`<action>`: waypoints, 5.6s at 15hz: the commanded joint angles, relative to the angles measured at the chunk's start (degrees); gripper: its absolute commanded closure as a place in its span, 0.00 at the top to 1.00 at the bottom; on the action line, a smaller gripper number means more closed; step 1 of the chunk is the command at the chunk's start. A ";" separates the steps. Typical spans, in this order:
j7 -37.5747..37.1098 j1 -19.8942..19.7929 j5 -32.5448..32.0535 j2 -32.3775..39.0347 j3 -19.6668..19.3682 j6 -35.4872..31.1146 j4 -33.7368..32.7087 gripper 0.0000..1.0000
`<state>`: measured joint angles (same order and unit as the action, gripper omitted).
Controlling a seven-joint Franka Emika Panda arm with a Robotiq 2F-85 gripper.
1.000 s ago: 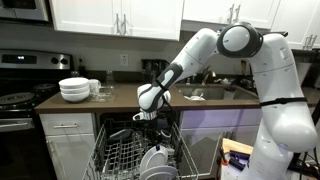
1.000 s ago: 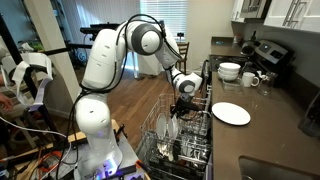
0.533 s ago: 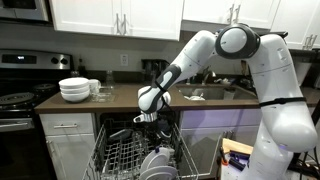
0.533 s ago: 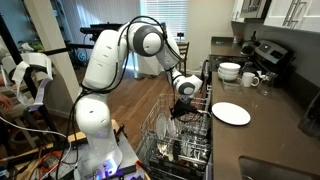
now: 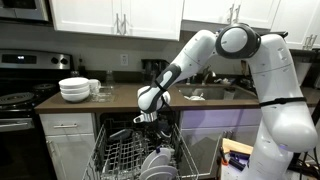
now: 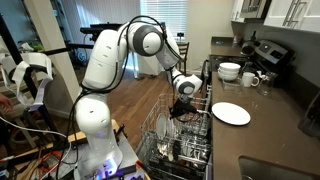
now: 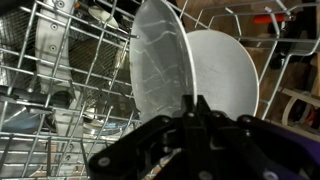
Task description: Take a plate from the dishwasher and stack it on the counter
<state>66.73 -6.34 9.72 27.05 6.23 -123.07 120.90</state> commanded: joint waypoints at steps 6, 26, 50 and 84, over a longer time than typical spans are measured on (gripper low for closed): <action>-8.75 3.08 -2.94 -10.05 -0.24 6.65 3.31 0.03; -38.43 11.58 -24.28 -25.68 0.12 3.06 10.97 0.03; -67.25 17.39 -46.15 -30.01 5.05 3.32 15.06 0.03; -103.92 19.58 -71.58 -30.89 7.87 13.38 18.99 0.01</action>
<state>-36.55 13.04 -61.20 -3.81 13.97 -110.72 140.04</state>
